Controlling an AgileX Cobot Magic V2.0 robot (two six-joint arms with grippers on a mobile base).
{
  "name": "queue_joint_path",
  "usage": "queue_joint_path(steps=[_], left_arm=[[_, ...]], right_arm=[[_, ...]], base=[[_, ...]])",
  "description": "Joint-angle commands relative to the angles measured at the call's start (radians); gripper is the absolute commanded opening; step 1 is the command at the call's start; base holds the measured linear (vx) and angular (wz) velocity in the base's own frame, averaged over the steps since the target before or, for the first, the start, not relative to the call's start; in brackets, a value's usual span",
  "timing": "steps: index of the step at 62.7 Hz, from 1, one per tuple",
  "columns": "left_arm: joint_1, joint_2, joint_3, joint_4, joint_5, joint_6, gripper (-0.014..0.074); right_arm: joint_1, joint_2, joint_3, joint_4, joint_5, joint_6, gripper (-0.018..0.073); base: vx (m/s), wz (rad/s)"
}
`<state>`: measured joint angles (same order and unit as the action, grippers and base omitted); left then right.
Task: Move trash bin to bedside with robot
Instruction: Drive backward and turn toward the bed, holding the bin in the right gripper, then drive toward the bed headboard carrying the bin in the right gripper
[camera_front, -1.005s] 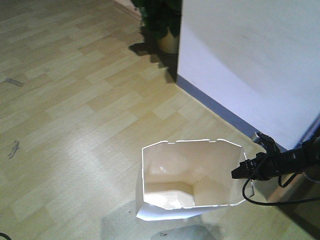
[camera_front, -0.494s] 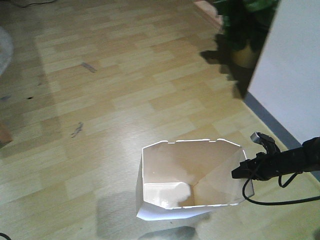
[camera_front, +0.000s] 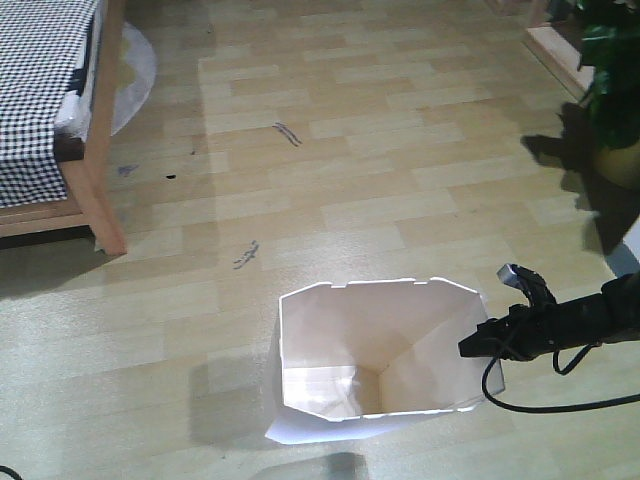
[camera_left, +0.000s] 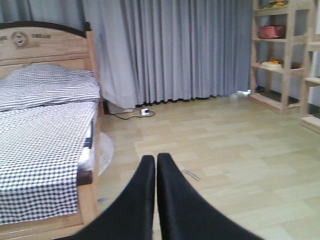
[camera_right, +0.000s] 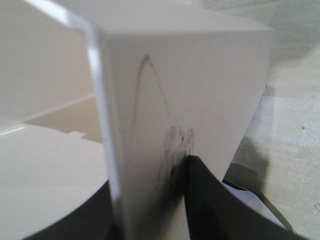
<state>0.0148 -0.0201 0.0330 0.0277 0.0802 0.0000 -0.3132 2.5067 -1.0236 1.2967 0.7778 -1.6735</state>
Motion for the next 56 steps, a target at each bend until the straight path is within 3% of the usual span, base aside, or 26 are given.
queue_joint_path(steps=[1,56], left_arm=[[0.001,-0.008,0.012,-0.009,-0.074,-0.014,-0.0006],[0.001,-0.008,0.012,-0.009,-0.074,-0.014,-0.0006]], right_arm=[[-0.004,-0.073,-0.004,0.049,0.255,-0.005,-0.0003],[-0.004,-0.073,-0.004,0.048,0.255,-0.005,-0.0003]], base=[[0.15,0.24],[0.23,0.0]])
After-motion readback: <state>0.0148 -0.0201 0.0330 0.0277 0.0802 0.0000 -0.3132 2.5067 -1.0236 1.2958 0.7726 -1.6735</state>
